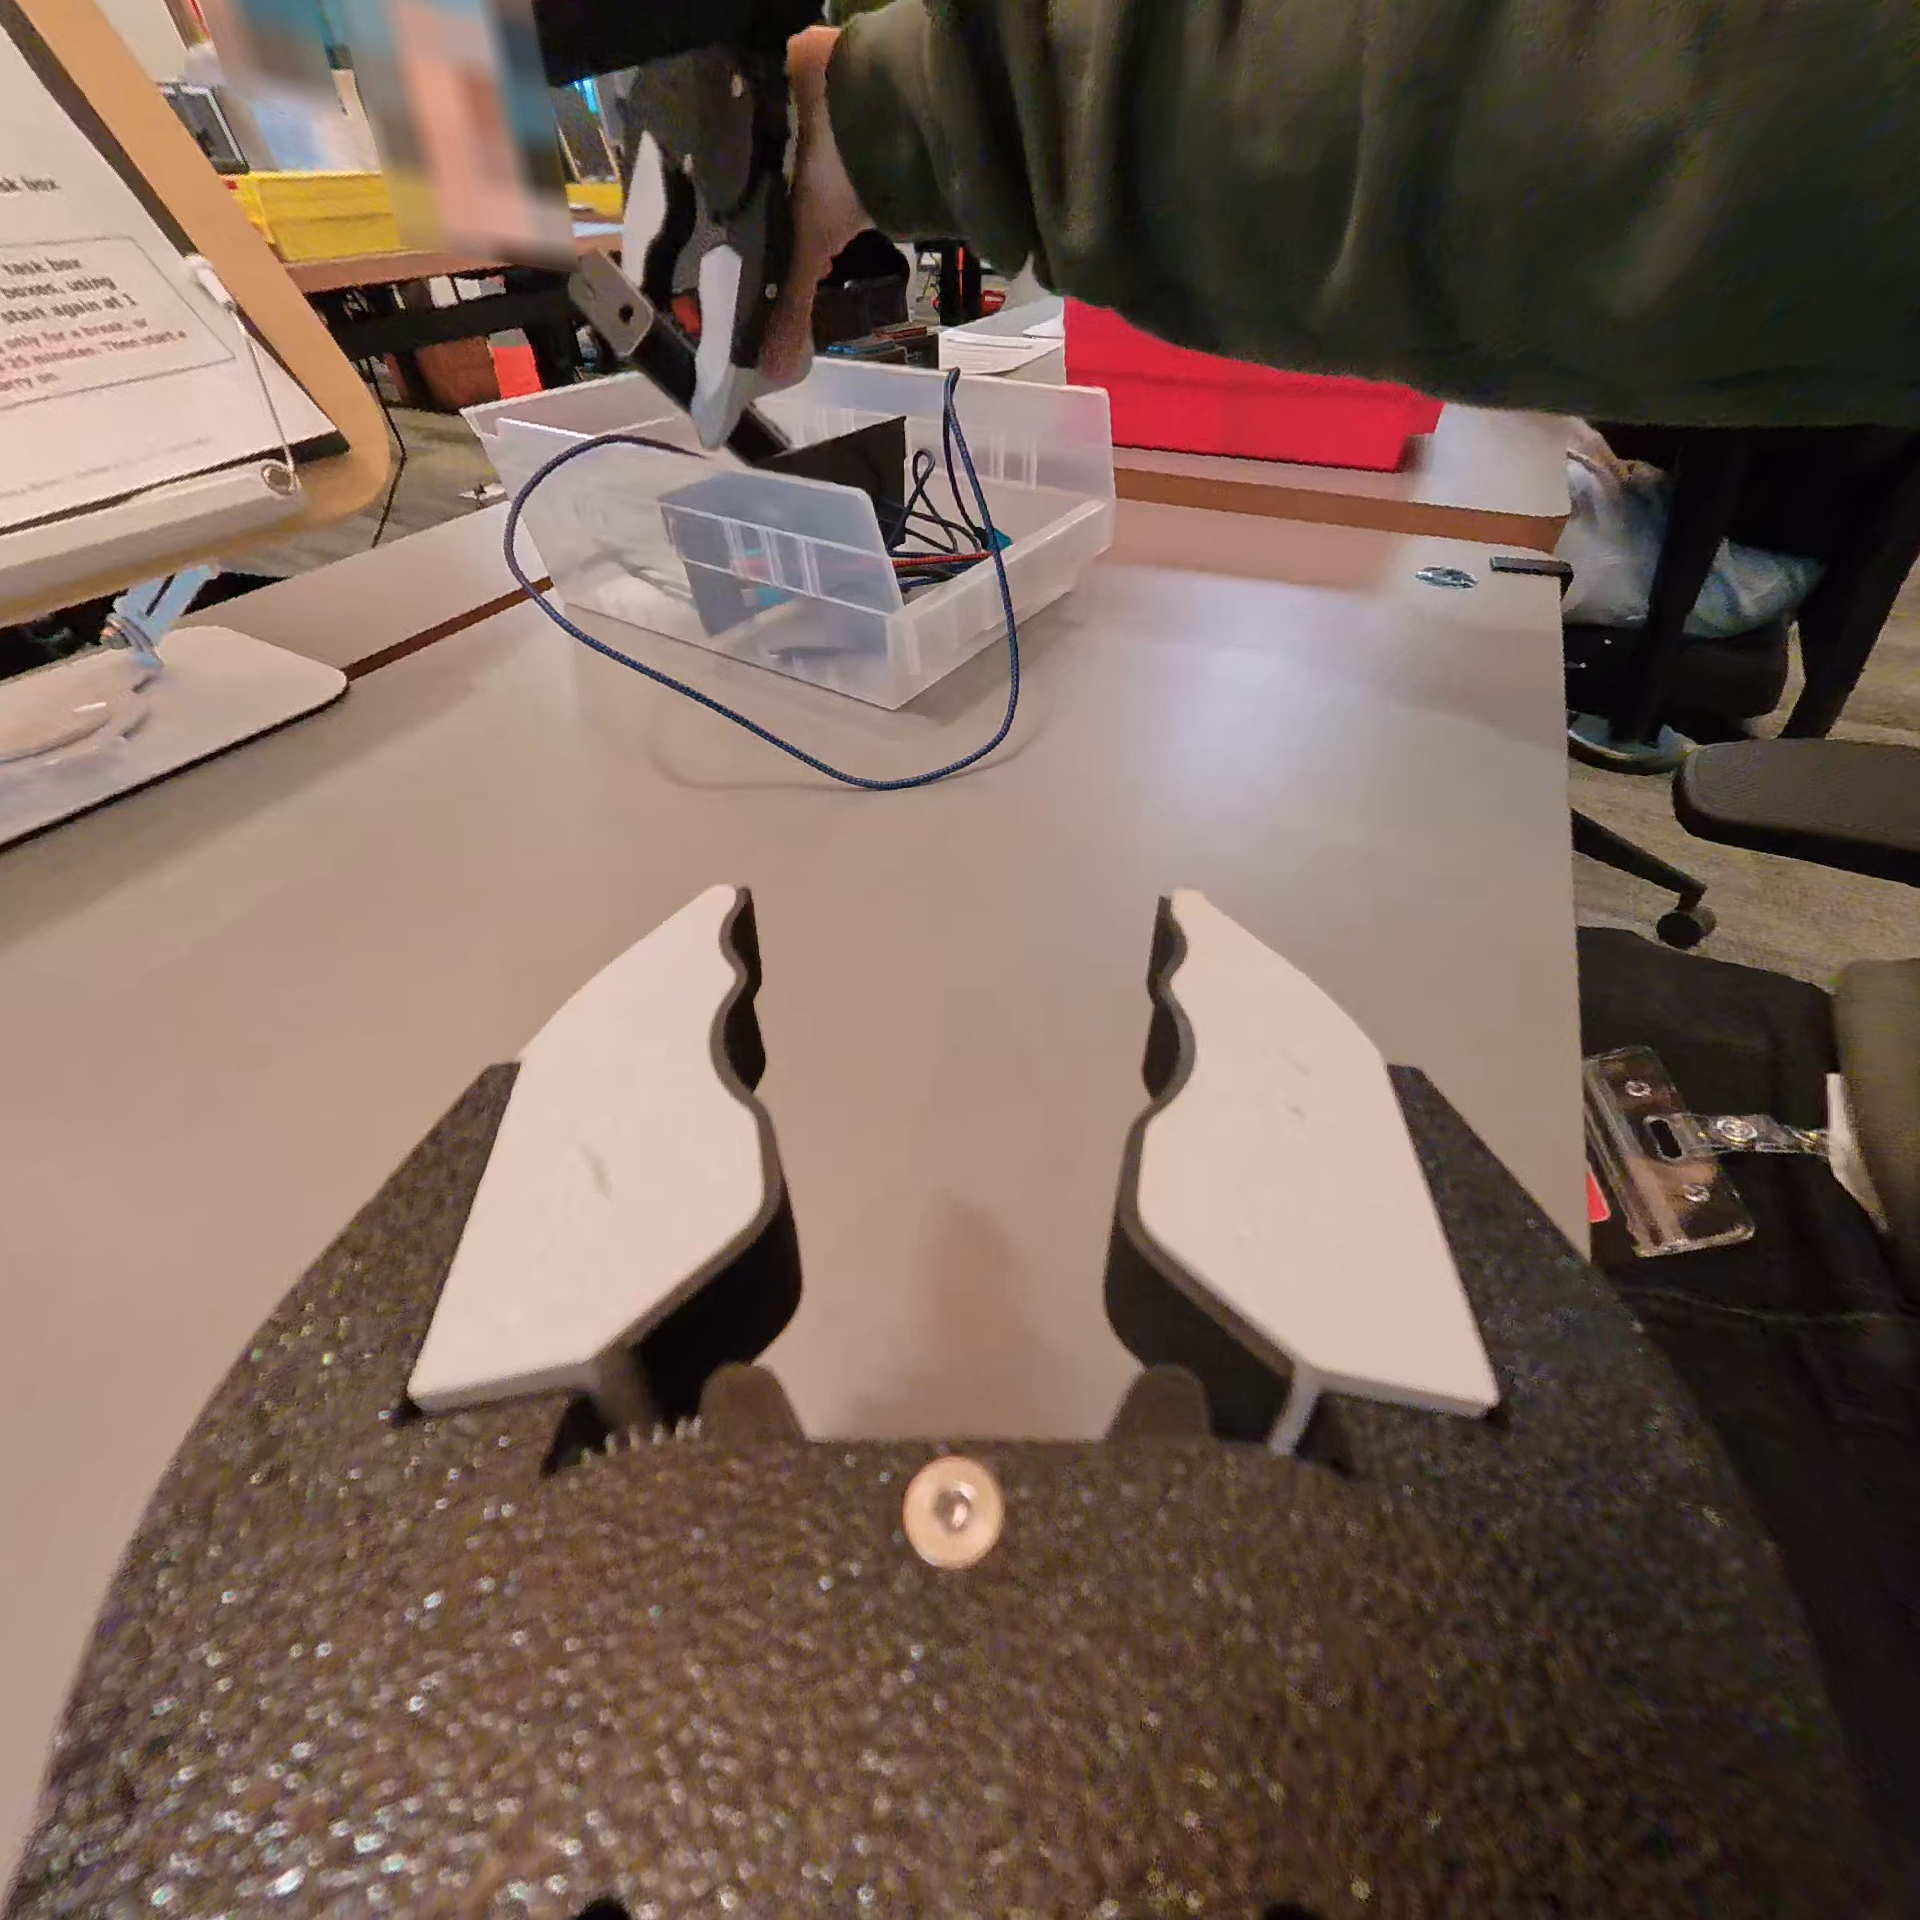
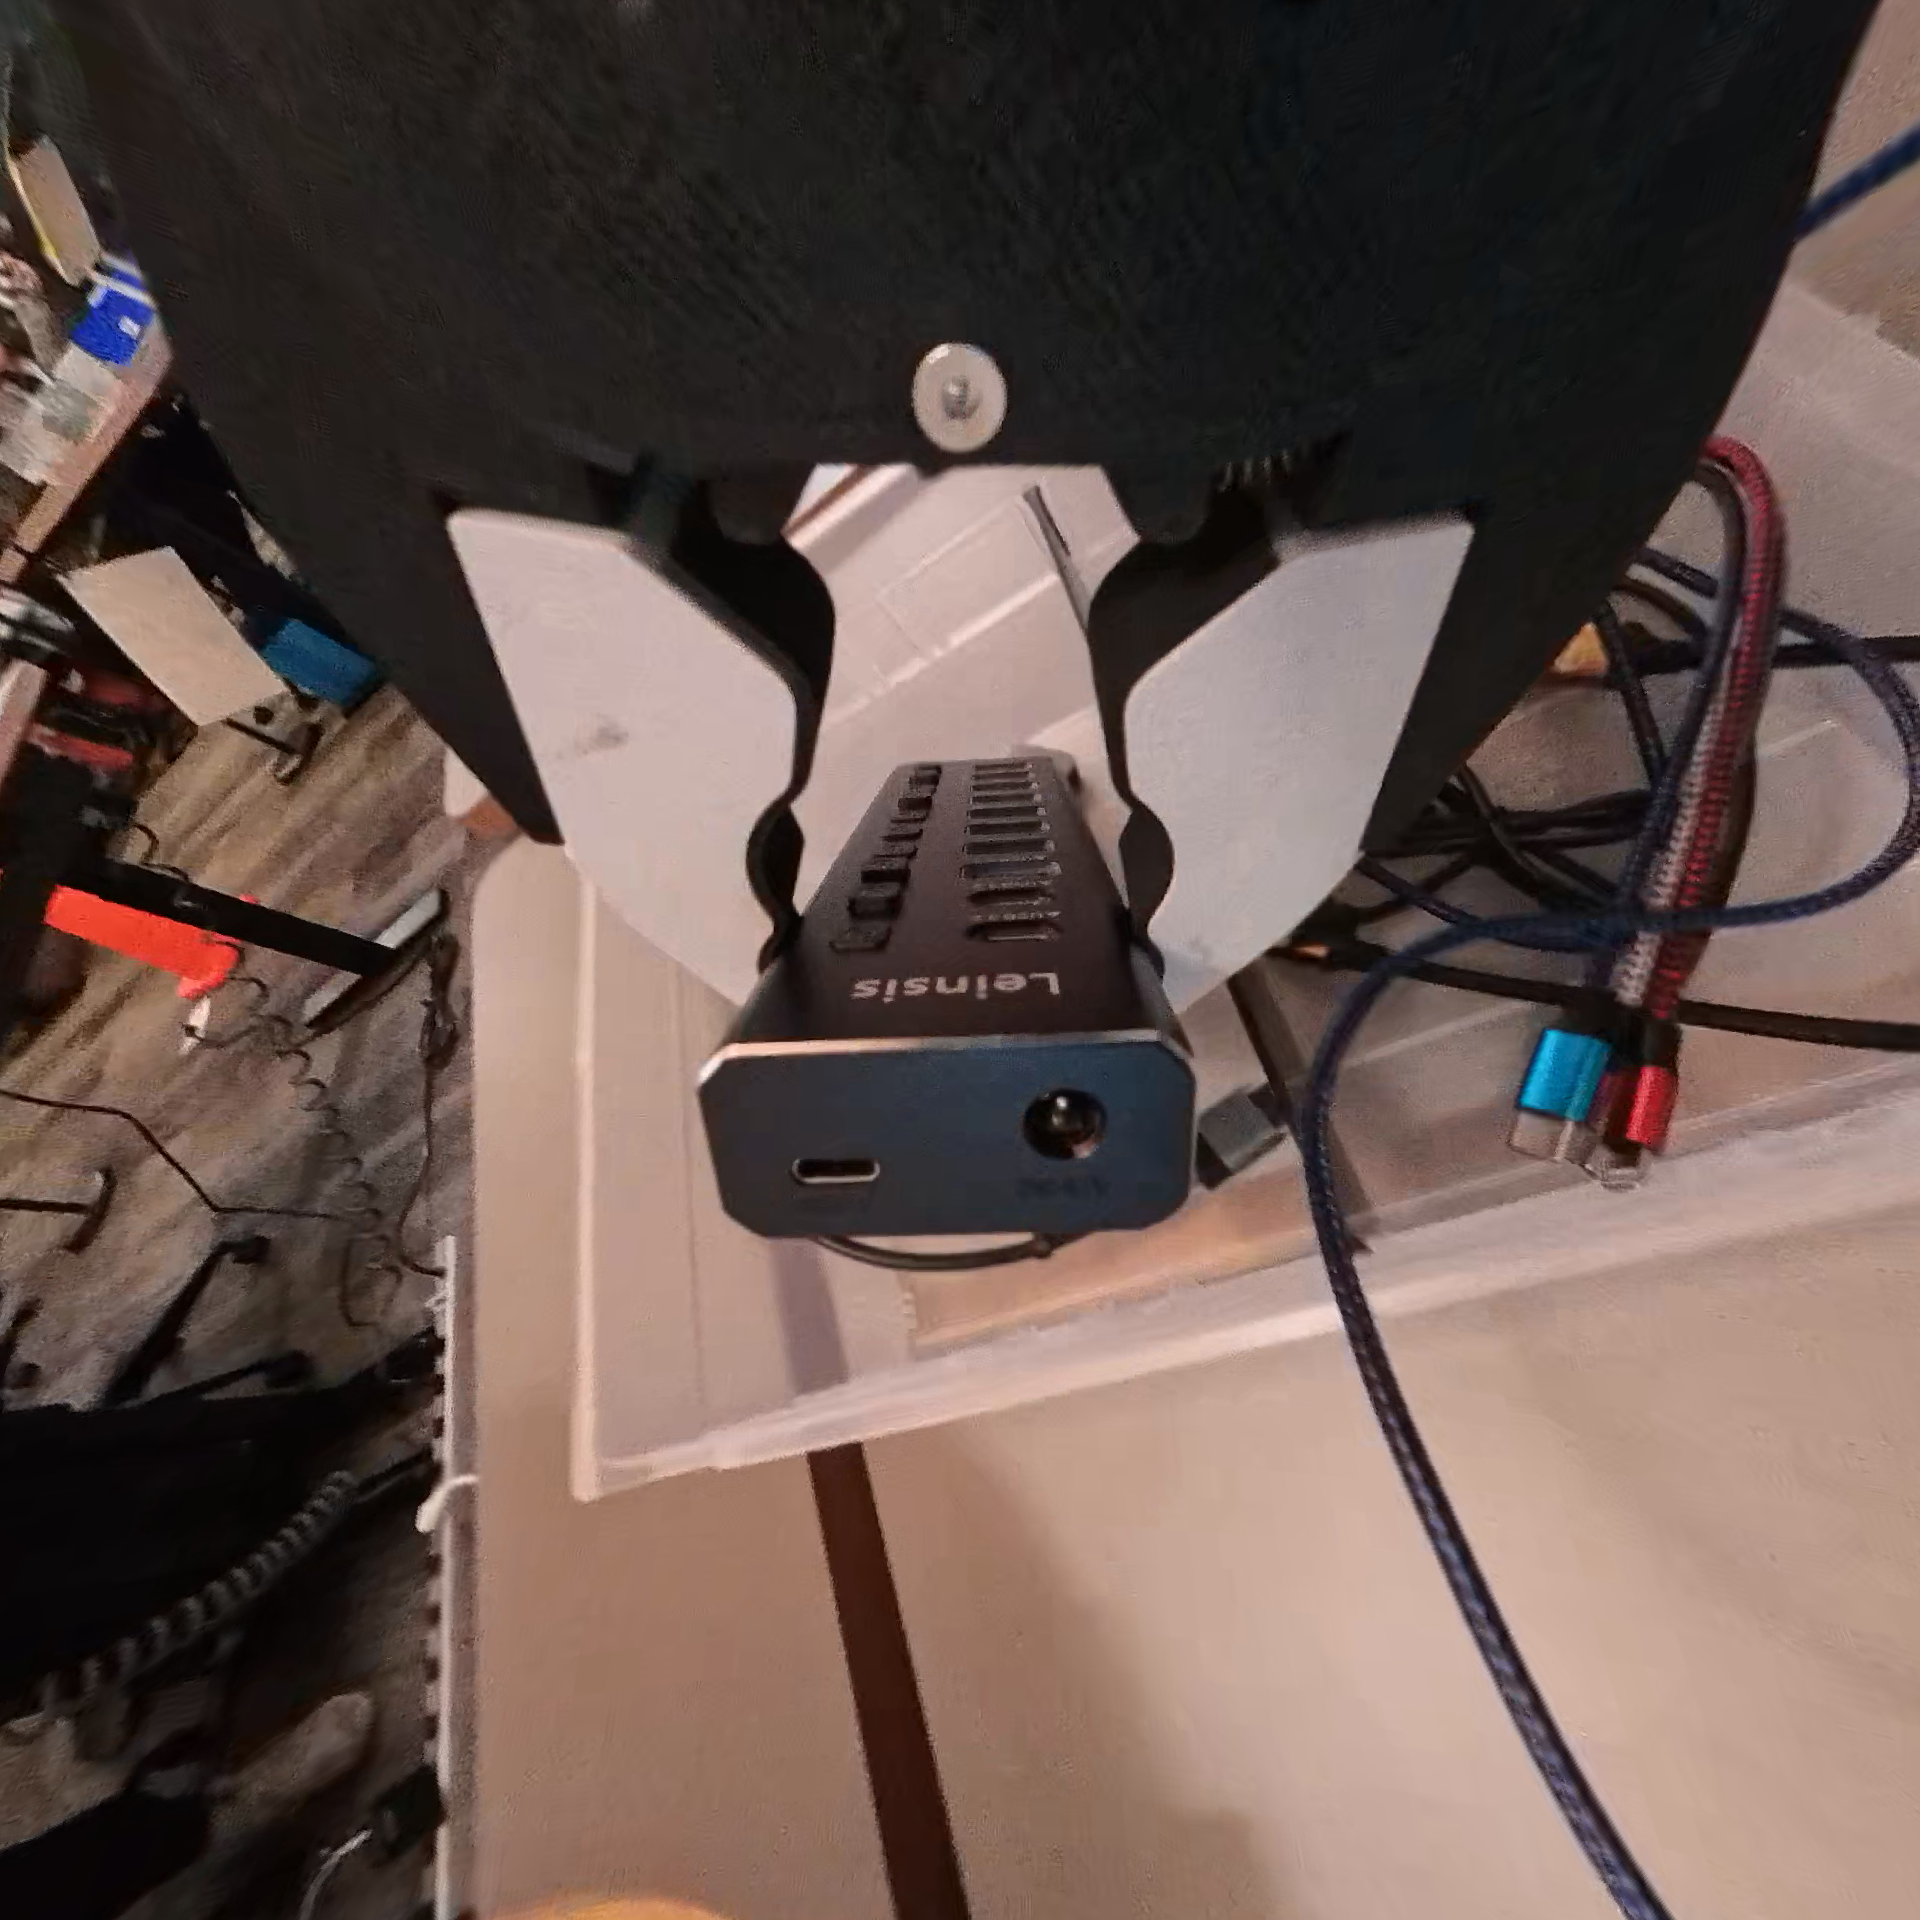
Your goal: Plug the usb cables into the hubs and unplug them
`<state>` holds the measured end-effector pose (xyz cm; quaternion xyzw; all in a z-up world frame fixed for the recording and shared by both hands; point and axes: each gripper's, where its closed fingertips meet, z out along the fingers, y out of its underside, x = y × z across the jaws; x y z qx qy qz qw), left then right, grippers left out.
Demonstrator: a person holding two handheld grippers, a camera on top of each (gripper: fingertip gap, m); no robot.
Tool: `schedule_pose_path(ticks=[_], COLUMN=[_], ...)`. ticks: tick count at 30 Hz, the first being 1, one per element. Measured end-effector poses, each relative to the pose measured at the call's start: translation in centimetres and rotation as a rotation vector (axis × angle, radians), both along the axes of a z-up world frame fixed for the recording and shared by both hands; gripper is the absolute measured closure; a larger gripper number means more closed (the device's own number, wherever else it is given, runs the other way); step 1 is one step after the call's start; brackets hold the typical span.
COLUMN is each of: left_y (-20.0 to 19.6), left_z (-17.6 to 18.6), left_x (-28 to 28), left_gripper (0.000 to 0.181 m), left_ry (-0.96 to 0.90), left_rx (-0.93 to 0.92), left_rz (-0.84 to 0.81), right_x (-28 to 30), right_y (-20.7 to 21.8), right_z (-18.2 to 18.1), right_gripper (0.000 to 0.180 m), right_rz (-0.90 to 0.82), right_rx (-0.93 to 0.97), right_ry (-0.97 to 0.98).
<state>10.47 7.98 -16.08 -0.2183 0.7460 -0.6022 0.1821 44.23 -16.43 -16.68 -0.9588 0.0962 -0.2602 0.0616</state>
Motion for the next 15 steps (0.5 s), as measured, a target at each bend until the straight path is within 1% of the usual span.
schedule_pose_path(ticks=[1,3,5,6,8,10,12,13,15], left_y=[-0.2,-0.6,-1.4,-1.8,-2.8,-4.0,-5.5,-6.3,-8.1], left_z=[-0.2,-0.4,-0.7,-0.8,-1.0,-1.2,-1.3,-1.3,-0.7], left_x=[0.0,0.0,0.0,-0.1,0.2,1.0,1.9,2.5,3.9], left_gripper=[0.11,0.109,0.109,0.108,0.108,0.108,0.111,0.112,0.117], left_ry=[0.01,0.023,0.033,0.04,0.056,0.091,0.136,0.155,0.19], left_rx=[0.003,0.018,0.038,0.048,0.06,0.06,0.054,0.055,0.062], left_rz=[-0.002,-0.001,-0.003,-0.005,0.009,0.038,0.066,0.081,0.101], right_x=[-0.1,-0.1,0.2,0.2,-0.4,-1.7,-4.4,-6.0,-9.9], right_y=[0.5,1.3,1.5,1.2,0.6,-0.7,-2.4,-3.4,-5.7], right_z=[-0.8,-1.1,-0.1,0.6,2.4,4.6,6.1,6.5,6.6], right_gripper=[0.119,0.119,0.102,0.098,0.111,0.112,0.105,0.106,0.116], right_rz=[0.005,-0.029,-0.041,-0.042,-0.037,-0.049,-0.114,-0.146,-0.211], right_rx=[0.007,0.065,0.115,0.126,0.184,0.261,0.372,0.441,0.552], right_ry=[0.041,0.076,0.045,0.023,-0.039,-0.141,-0.203,-0.224,-0.259])
